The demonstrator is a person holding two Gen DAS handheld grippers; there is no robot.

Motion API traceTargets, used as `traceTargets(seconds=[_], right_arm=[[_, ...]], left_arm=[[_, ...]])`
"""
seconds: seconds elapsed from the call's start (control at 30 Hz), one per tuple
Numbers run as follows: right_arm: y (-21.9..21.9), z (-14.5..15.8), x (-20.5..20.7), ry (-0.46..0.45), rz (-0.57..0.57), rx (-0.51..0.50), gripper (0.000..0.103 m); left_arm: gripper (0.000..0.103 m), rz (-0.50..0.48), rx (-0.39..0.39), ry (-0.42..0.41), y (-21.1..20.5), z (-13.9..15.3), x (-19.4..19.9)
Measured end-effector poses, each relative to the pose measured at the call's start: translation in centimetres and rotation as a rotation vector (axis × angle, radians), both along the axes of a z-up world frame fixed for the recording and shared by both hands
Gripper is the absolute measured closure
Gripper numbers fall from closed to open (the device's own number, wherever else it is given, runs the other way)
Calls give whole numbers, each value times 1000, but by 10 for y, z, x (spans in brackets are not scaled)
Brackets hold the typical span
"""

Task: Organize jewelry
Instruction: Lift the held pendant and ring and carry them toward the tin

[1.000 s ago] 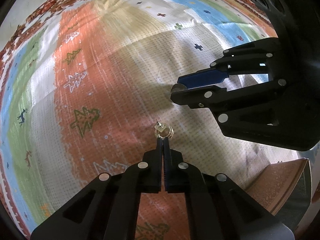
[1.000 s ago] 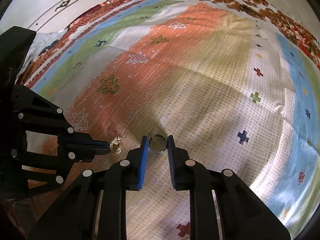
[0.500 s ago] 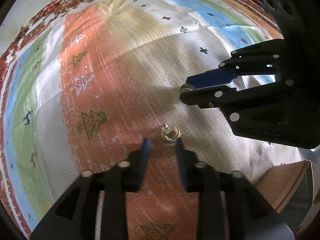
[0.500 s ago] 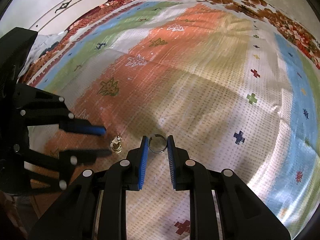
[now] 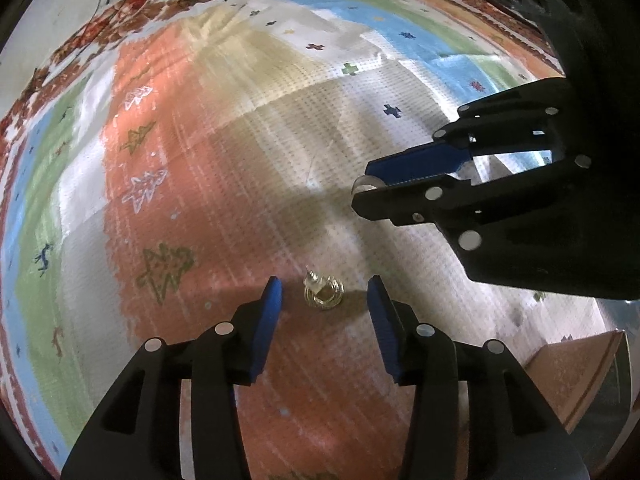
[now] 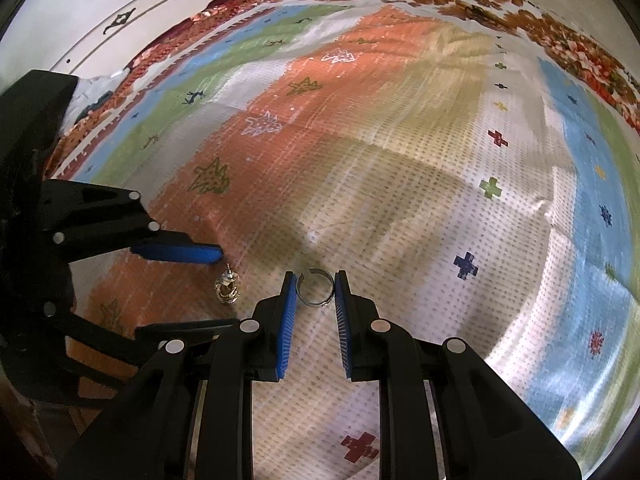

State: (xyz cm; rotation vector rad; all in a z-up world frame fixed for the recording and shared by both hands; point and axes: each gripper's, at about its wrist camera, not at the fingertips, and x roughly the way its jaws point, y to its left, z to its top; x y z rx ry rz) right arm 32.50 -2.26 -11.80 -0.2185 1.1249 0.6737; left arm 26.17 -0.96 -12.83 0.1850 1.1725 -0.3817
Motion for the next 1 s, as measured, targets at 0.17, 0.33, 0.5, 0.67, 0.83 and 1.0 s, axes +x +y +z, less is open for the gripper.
traceTargets(seconds=[0.17,0.33,0.5,0.67,0.83,1.0], right_arm=[[-1,-1,1,5,2,-2,83],[1,-2,-1,6,6,-7,83],[0,-1,-1,2,0,-9,83],[-2,2,-3,-4,-5,-11,83],[-2,9,-10,-22,-10,-3,83],[-5,14,-17,-31,-18,-18,83]], left_arm=[[79,24,-6,23,6,0,3],[87,30,5,19,7,0,3],[87,29,6,16,7,2,3],[87,33,1,21,7,4,2],[87,40,3,8,9,9,1],[87,61,9,-28,12,19,-2]])
